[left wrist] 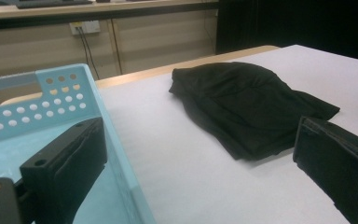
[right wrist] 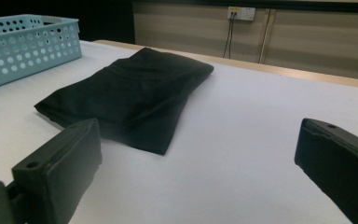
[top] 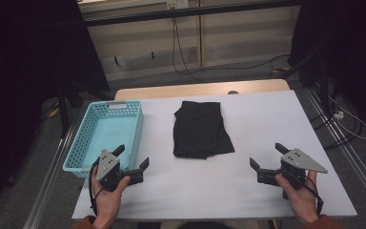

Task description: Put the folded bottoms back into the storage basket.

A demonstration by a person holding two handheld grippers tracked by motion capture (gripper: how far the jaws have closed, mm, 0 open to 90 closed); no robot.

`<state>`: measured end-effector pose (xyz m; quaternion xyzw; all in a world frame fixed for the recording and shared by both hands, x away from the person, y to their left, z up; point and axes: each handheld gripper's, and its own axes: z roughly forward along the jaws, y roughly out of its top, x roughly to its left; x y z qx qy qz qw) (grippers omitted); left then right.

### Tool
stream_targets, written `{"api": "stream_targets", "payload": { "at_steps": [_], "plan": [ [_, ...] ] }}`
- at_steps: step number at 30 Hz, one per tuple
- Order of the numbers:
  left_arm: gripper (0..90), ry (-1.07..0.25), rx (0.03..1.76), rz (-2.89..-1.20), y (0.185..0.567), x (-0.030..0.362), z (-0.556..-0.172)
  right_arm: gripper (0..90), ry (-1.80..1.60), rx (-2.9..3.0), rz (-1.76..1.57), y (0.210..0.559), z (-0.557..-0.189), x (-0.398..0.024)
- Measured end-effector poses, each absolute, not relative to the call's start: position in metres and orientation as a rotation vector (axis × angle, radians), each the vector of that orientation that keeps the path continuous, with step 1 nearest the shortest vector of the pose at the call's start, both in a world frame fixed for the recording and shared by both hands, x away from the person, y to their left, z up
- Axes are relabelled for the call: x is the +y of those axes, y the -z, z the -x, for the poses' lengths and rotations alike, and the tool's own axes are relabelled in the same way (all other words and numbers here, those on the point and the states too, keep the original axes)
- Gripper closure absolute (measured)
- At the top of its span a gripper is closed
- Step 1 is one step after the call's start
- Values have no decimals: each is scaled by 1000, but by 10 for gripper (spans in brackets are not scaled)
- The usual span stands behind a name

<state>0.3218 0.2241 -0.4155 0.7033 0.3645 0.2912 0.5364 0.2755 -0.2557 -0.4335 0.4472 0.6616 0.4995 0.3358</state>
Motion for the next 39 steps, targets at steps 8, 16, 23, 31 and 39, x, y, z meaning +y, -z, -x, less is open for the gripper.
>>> {"api": "stream_targets", "payload": {
  "at_steps": [8, 16, 23, 31, 39],
  "plan": [
    [31, -681, 877, -1684, 415, 224, -322, 7, -1311, 1755, -1173, 435, -277, -256],
    [30, -674, 895, -1694, 415, 225, -323, 8, -1348, 1828, -1167, 438, -281, -254],
    [30, -663, 913, -1690, 416, 227, -320, 10, -1360, 1897, -1138, 441, -284, -245],
    [34, -654, 908, -1711, 417, 227, -319, 17, -1358, 1923, -1071, 440, -284, -231],
    [34, -663, 876, -1733, 417, 227, -315, 19, -1395, 1944, -1015, 436, -290, -217]
  ]
}}
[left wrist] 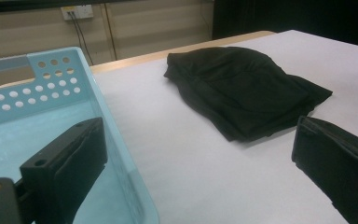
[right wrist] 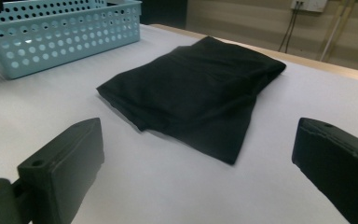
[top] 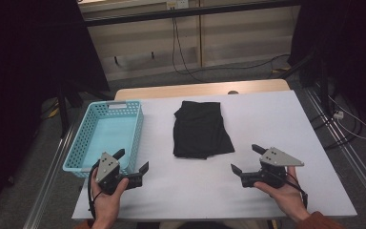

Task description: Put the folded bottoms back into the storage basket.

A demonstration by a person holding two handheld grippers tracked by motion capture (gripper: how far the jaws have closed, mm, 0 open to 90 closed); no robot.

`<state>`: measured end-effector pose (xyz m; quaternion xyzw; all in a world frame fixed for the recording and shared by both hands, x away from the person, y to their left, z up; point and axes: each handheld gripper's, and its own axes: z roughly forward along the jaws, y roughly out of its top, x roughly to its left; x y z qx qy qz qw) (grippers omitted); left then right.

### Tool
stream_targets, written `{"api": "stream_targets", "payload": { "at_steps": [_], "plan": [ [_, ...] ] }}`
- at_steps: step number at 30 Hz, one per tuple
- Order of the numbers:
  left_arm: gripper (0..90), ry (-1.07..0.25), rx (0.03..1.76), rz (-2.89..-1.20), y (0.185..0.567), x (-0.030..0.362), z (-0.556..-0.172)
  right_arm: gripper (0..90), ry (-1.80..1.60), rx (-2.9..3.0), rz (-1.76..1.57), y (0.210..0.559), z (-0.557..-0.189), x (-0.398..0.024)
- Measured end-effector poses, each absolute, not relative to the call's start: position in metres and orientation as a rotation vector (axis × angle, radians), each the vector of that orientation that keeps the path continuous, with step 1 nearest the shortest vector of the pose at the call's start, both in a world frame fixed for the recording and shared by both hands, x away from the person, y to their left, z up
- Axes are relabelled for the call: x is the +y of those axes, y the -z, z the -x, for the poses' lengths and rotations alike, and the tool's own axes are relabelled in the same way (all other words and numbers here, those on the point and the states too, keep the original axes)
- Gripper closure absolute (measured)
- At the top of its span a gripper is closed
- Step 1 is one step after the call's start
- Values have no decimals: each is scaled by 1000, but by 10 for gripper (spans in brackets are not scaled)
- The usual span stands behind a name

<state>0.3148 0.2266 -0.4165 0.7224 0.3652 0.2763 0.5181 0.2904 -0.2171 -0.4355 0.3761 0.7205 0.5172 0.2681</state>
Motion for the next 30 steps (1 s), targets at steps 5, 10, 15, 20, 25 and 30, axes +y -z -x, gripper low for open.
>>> {"api": "stream_targets", "payload": {
  "at_steps": [5, 10, 15, 20, 25, 30],
  "plan": [
    [35, -662, 885, -1735, 417, 226, -317, 26, -1393, 1998, -995, 435, -300, -208],
    [35, -666, 883, -1740, 417, 226, -317, 36, -1365, 2062, -1016, 440, -311, -200],
    [35, -663, 884, -1738, 417, 227, -317, 39, -1367, 2118, -1029, 437, -321, -191],
    [35, -660, 882, -1741, 417, 227, -317, 36, -1340, 2187, -1028, 432, -327, -185],
    [35, -658, 881, -1741, 418, 226, -317, 30, -1266, 2278, -990, 426, -335, -179],
    [35, -657, 879, -1743, 418, 226, -317, 30, -1211, 2321, -961, 423, -343, -173]
  ]
}}
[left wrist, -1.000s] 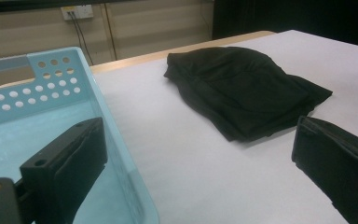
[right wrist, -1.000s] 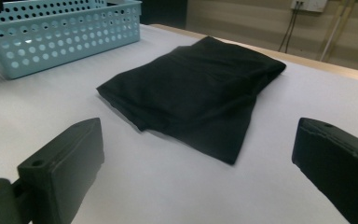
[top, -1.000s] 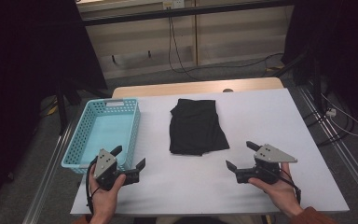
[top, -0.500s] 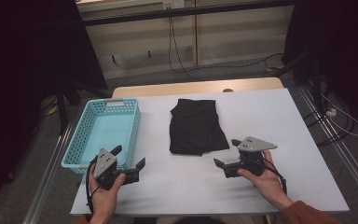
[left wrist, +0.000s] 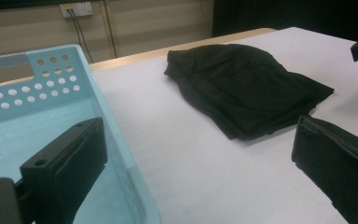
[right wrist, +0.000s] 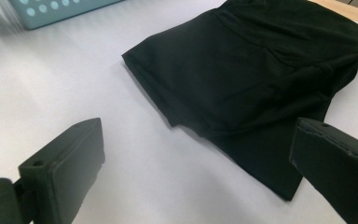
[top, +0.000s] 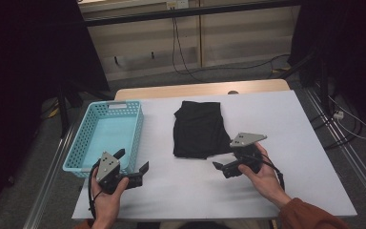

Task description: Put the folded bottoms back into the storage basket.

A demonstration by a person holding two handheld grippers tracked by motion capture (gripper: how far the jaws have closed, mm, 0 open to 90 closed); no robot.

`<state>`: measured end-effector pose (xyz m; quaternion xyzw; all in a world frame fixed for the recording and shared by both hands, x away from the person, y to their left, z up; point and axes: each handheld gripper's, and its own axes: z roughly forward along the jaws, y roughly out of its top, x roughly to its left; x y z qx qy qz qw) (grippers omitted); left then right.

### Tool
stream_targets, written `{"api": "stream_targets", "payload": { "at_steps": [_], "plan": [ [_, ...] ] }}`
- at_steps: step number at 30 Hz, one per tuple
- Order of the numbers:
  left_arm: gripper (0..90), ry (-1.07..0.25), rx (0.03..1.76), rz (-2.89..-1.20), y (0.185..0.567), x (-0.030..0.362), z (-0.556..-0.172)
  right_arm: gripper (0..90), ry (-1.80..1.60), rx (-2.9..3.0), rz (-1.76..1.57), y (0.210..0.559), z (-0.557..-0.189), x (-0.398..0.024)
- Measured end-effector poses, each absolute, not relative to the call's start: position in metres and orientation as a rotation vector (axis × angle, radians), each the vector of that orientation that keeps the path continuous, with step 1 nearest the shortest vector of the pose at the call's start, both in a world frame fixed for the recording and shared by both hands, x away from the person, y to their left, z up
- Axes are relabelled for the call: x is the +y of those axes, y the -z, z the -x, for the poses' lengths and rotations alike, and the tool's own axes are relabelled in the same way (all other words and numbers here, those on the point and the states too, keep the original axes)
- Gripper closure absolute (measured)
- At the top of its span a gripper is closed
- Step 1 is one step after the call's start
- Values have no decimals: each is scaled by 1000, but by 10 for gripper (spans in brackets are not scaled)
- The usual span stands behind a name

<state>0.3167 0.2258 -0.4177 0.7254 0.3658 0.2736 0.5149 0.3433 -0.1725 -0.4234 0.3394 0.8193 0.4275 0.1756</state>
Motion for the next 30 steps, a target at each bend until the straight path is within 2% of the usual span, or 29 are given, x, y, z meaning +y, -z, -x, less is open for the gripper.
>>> {"api": "stream_targets", "payload": {
  "at_steps": [11, 14, 23, 30],
  "plan": [
    [35, -655, 875, -1754, 418, 225, -317, 122, -1149, 2427, -884, 428, -366, -159],
    [35, -656, 872, -1759, 418, 224, -316, 201, -1145, 2400, -844, 426, -367, -155],
    [35, -655, 865, -1774, 419, 223, -317, 181, -1161, 2442, -787, 417, -390, -145],
    [35, -655, 866, -1776, 419, 222, -317, 276, -1120, 2518, -733, 422, -404, -134]
  ]
}}
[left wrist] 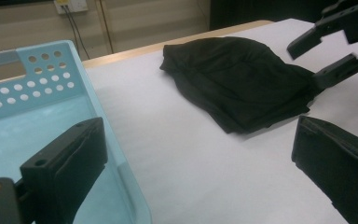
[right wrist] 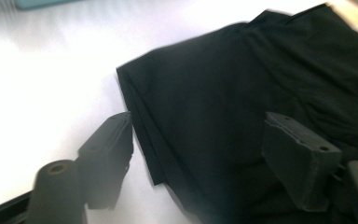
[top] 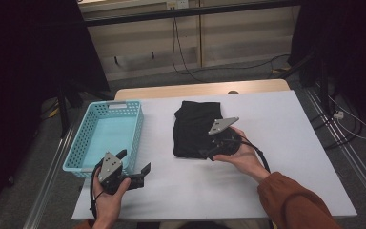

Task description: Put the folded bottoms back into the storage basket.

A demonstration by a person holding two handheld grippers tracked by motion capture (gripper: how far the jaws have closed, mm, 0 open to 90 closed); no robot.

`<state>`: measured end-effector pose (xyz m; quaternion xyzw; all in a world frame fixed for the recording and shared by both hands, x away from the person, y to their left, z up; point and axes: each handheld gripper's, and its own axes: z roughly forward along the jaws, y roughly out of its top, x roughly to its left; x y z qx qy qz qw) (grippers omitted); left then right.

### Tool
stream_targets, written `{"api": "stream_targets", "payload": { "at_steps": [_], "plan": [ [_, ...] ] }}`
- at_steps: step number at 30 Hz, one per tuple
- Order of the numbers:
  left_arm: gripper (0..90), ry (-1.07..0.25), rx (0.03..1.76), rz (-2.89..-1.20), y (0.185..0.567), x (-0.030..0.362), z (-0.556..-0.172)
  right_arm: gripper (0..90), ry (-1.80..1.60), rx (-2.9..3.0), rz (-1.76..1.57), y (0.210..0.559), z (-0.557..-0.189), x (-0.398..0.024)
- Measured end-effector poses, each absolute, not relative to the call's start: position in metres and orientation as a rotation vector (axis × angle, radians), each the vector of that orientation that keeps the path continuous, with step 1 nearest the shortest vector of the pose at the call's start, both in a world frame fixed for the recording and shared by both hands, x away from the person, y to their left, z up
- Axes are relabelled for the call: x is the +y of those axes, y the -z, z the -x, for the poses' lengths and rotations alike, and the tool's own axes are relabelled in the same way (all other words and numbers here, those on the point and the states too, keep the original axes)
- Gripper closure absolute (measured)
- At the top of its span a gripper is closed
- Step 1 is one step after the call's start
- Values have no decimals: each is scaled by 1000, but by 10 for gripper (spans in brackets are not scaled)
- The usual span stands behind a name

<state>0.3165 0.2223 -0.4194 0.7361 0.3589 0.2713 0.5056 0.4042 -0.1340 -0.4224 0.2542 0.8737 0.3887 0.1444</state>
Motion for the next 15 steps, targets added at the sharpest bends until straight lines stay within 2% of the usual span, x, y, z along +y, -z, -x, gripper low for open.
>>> {"api": "stream_targets", "payload": {
  "at_steps": [5, 15],
  "plan": [
    [35, -648, 868, -1760, 419, 224, -317, 262, -1058, 2595, -722, 441, -413, -126],
    [35, -635, 862, -1773, 419, 222, -317, 239, -959, 2630, -608, 455, -412, -120]
  ]
}}
